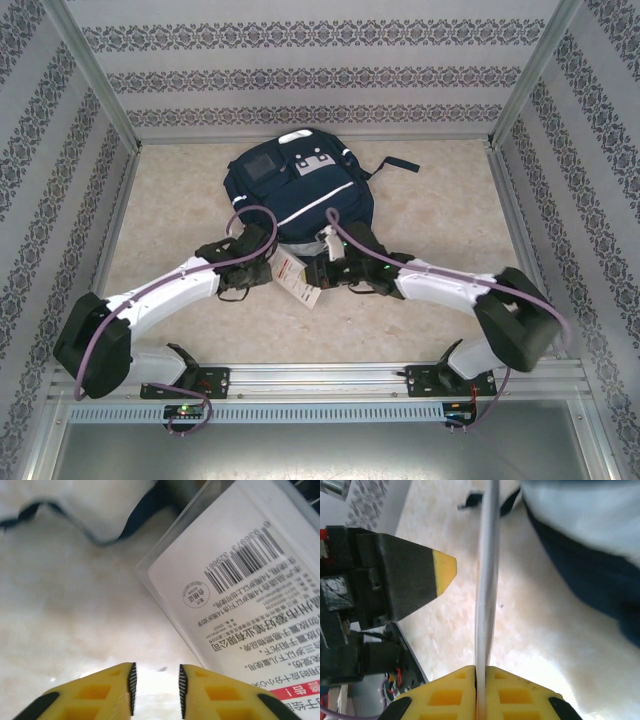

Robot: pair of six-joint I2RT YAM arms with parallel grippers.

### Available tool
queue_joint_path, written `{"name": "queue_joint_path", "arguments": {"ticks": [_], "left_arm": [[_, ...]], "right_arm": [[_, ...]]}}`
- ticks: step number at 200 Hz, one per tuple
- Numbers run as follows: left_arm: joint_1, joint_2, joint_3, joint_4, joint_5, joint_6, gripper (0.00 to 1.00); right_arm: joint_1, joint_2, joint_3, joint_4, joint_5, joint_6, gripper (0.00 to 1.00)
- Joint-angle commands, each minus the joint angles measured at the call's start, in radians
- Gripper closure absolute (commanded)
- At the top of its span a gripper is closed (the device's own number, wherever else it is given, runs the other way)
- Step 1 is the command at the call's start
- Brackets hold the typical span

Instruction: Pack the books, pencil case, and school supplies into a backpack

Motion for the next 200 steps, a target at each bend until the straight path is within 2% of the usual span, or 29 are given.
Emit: {"name": "queue_joint_path", "arguments": {"ticks": [1,43,75,104,160,183,200], "left_arm": [[-0.005,0.007,0.105,-0.051,-0.041,0.134,0.64],[-0.006,0.15,0.303,-0.011,-0.013,0.298,0.53],[-0.016,0.291,0.449,0.009,0.017,0.407,0.51],[-0.045,0.411,0.567,0.007,0.004,0.518,0.48],[-0.096,0.584,0.727,-0.025,-0.104,0.677,0.39],[-0.108,0.63,0.757,-0.042,-0.137,0.718,0.39],[-0.114,0.649,0.762,-0.041,-0.161,0.74,0.45]], "right_arm": [[-0.04,-0.128,-0.043,-0.085,0.084,-0.021,1.0],[-0.159,-0.396,-0.143,-0.239,0.243,0.004,1.0],[-0.26,-0.647,-0.246,-0.348,0.383,0.072,1.0],[-0.34,-0.824,-0.297,-0.439,0.401,0.099,1.0],[-0.381,-0.888,-0.311,-0.492,0.374,0.109,1.0],[-0.385,-0.886,-0.314,-0.48,0.368,0.112,1.0],[-0.386,-0.874,-0.317,-0.461,0.354,0.113,1.0]]}}
